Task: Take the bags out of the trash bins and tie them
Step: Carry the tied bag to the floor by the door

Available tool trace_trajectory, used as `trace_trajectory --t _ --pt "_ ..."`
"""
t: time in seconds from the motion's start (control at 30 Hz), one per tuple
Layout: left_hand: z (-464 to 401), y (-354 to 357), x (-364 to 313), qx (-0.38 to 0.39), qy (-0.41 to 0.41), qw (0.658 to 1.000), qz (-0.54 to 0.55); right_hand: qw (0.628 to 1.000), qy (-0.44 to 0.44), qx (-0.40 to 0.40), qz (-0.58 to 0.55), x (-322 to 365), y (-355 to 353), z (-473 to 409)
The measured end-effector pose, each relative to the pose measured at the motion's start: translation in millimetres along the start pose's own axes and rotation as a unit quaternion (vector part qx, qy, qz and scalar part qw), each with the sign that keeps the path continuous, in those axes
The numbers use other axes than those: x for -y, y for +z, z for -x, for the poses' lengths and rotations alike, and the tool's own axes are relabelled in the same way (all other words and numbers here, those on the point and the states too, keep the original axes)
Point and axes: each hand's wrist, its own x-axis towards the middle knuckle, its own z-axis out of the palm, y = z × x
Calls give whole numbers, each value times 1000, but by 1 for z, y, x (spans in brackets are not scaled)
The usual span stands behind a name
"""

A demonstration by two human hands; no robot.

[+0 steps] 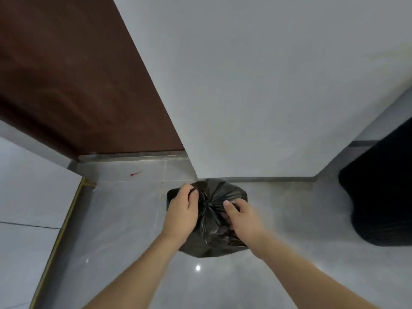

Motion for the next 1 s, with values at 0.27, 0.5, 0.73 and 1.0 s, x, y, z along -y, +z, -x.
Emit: trace_trajectory --t 0.27,0.5,0.73,1.0 --pt "-143 180 218 1 0 1000 -7 998 19 -60 -16 -179 81 -245" --pt "-224 269 304 -25 40 999 -15 993 -45 -81 -73 -265 106 -367" --pt "-222 274 291 70 -37 997 3 993 -63 -101 -7 -264 84 -357" --pt "-144 152 139 69 75 979 -178 902 -245 -89 345 -137 21 -213"
